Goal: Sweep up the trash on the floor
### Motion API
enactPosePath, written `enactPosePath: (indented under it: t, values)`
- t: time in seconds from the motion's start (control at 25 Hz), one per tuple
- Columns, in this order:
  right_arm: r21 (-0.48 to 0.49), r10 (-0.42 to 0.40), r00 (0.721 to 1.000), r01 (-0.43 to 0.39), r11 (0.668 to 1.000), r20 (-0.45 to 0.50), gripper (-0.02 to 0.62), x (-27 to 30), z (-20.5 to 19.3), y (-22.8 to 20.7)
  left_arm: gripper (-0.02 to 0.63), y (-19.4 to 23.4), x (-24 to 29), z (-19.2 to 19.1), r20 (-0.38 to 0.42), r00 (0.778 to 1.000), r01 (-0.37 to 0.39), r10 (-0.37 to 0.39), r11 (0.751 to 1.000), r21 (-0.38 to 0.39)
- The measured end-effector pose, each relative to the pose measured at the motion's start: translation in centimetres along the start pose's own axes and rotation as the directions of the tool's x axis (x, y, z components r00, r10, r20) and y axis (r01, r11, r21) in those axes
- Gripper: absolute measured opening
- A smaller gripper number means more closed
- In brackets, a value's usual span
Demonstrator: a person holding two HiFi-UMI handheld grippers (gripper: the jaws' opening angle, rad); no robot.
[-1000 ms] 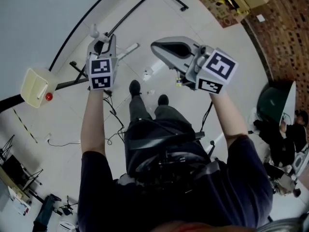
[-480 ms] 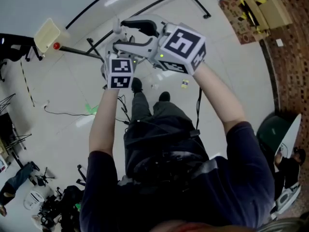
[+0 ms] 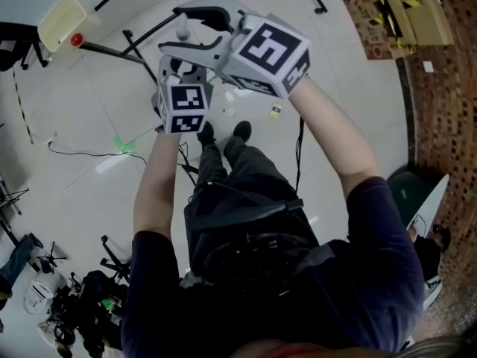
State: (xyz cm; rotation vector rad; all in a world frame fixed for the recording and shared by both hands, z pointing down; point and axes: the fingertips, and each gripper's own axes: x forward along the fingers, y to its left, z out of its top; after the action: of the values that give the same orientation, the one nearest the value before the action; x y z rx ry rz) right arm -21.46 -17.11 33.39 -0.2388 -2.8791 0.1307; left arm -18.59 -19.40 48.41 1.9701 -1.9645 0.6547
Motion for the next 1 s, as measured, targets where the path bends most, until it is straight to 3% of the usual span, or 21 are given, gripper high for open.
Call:
enactPosePath:
  t: [0.16,0.4,0.6,0.84,1.0]
  values:
    - [-0.011,0.047,0.999,-0.047,0.999,-0.007,0.16,2.6,-0.9,0.7,0.08,1.3,0.3,-1.3,0.031,1.0,0.004,-0.005,1.0,0.031]
    - [-0.054,0.14,0.987,-0.145,0.988,-0.081,0.149,5.0,-3.2,2.0,0.08,3.1,1.6,-3.4,0.058,0.998,0.006,-0.01,0.998,0.056]
    - [-0.074,0.208,0.948,-0.232,0.97,-0.242,0.138,6.2,-8.4,3.2,0.08,2.6,4.0,-7.3,0.035,0.998,0.056,-0.058,0.997,0.045]
    - [-0.089,0.234,0.897,-0.286,0.954,-0.375,0.13,4.8,-14.4,5.3,0.08,-0.5,5.9,-11.1,-0.001,0.997,0.082,-0.082,0.997,0.003]
    - [-0.077,0.242,0.897,-0.289,0.954,-0.37,0.132,3.4,-16.3,6.8,0.08,-3.1,5.8,-12.3,-0.022,0.991,0.133,-0.134,0.991,-0.017]
